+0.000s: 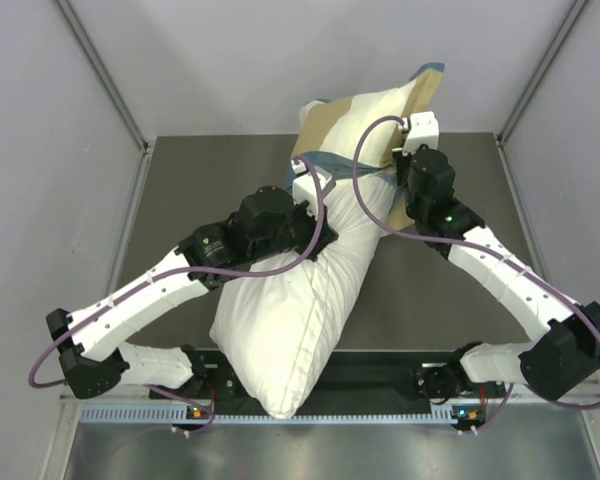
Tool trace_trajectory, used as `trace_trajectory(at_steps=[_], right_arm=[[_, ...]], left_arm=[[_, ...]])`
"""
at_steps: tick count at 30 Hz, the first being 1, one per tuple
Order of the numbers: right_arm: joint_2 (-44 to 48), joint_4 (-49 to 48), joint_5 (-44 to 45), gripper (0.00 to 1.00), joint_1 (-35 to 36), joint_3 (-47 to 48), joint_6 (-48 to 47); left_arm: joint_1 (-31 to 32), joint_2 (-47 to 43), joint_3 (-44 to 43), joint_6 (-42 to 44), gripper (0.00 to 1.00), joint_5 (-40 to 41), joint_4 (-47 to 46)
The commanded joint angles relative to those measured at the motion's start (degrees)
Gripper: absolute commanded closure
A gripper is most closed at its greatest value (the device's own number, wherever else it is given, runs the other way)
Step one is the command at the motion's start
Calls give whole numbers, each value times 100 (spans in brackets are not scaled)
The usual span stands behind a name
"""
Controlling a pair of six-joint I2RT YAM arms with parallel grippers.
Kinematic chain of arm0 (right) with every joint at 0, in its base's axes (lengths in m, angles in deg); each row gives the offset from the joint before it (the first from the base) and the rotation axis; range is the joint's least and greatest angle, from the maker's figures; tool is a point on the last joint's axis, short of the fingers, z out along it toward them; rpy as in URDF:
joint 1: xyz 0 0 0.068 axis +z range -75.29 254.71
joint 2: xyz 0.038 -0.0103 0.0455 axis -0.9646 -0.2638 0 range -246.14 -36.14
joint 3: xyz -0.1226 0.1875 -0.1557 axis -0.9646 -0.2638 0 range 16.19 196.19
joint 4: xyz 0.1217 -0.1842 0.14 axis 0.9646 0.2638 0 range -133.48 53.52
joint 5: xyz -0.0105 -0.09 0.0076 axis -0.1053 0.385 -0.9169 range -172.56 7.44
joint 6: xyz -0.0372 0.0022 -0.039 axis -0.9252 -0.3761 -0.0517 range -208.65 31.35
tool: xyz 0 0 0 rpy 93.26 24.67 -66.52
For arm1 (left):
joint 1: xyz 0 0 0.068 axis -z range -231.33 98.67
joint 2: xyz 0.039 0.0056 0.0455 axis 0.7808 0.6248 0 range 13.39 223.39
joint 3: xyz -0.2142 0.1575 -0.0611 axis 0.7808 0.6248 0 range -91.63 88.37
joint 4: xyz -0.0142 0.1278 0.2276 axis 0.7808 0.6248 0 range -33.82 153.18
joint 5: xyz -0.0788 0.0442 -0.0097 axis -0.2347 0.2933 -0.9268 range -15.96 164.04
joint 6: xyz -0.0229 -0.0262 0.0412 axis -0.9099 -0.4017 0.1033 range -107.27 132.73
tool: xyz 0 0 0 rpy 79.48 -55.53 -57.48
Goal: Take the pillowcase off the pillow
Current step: Pull out the pillow
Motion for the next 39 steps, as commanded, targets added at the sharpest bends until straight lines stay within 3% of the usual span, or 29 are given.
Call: trace_trajectory(at_steps=[1,15,18,23,25,26,27,29,35,36,39], right_arm=[[-152,-1156,2059,100,-1431,742,-583],[-275,-435,1374,100,-2459,1174,-240],[84,-155,778,100,-2442,912,-13],[1147,1258,-1261,100,-2267,366,1179],[1655,1971,-1971,83,-2249,-20,1725],[1868,2104,-2219,66,-2249,-213,1876],[2296,2253,-2500,40,-2249,-624,1999],[2720,2377,-3160,21,-2240,-1108,2297],[4109,2852,-4031,7,-2240,-1611,2905],[4337,2835,-4076,1,-2240,-1656,2967],[4392,2616,-4050,0,-2240,-1770,3047]], left_arm=[[233,-939,159,-138,100,-1274,1997],[233,-1176,862,-508,100,-1688,1646],[233,-1115,915,-508,100,-1276,1585],[233,-616,1607,-736,100,-651,567],[225,-404,1854,-771,100,-440,135],[225,-299,1960,-798,100,-344,38],[216,-97,2161,-824,100,-47,-102],[181,149,2373,-877,100,26,-234],[172,414,2330,-930,100,-193,-551],[172,423,2304,-930,100,-193,-543],[172,423,2251,-895,100,-220,-525]])
